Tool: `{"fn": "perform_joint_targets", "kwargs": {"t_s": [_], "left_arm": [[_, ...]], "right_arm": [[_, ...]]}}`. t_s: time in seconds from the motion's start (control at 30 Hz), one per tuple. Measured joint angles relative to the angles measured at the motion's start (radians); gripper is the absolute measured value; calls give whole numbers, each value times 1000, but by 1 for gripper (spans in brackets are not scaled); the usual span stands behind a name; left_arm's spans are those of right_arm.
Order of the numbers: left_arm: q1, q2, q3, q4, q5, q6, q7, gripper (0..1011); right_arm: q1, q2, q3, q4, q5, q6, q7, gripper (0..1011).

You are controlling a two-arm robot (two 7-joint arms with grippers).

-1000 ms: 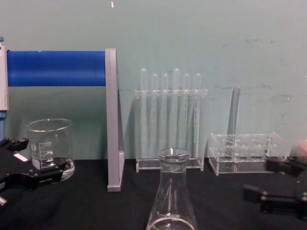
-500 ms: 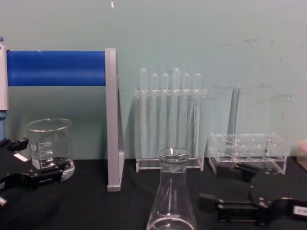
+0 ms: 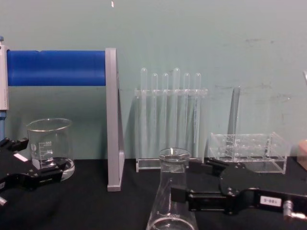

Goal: Grasp the erlenmeyer flask with one hand, shake it three times, then place it back.

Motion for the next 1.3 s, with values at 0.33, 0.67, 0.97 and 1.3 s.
{"fn": "perform_joint_targets", "kwargs": {"t_s": [0.33,0.67,0.97,1.3], "left_arm": [[0,0,0,0,0,0,0,1001],[0,0,0,0,0,0,0,1001],[0,0,0,0,0,0,0,1001],[0,0,0,0,0,0,0,1001]], "right_arm": [[35,-32,-20,44,2,-7,13,1003],[56,-54,-29,74,-1,-15,9,1002],[65,-63,-33,87,-23,-15,-16,1003],[66,-64,-32,87,-28,-15,-23,1003]]}}
